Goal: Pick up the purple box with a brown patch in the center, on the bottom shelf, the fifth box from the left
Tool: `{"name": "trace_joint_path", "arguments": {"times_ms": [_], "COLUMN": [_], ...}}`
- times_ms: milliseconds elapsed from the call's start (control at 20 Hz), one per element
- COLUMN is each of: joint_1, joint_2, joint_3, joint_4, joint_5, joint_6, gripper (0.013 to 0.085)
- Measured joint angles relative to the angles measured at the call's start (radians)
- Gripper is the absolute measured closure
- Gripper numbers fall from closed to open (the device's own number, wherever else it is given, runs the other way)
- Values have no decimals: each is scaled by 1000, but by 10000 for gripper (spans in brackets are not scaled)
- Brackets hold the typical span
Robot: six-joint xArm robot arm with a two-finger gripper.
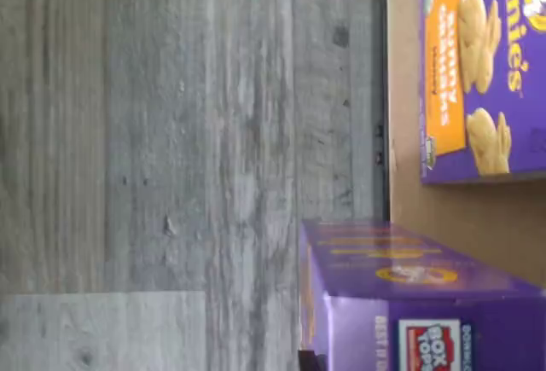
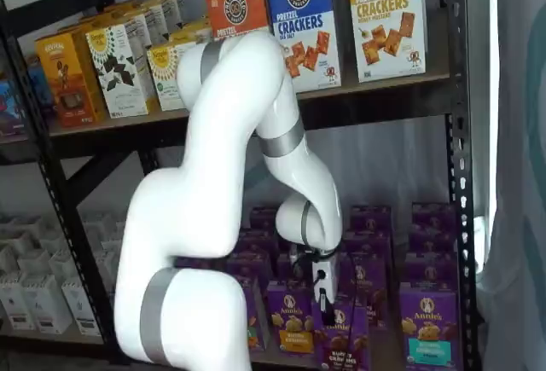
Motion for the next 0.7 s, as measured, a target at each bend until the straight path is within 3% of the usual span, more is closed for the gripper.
{"name": "trace_joint_path", "arguments": {"times_ms": [250,700], "joint_1": [11,29], "joint_2": [-99,-298], "joint_3": [109,280], "joint_4": [30,36], "joint_5": [-12,7], "joint_6": [-19,-4], "gripper": [610,610]}}
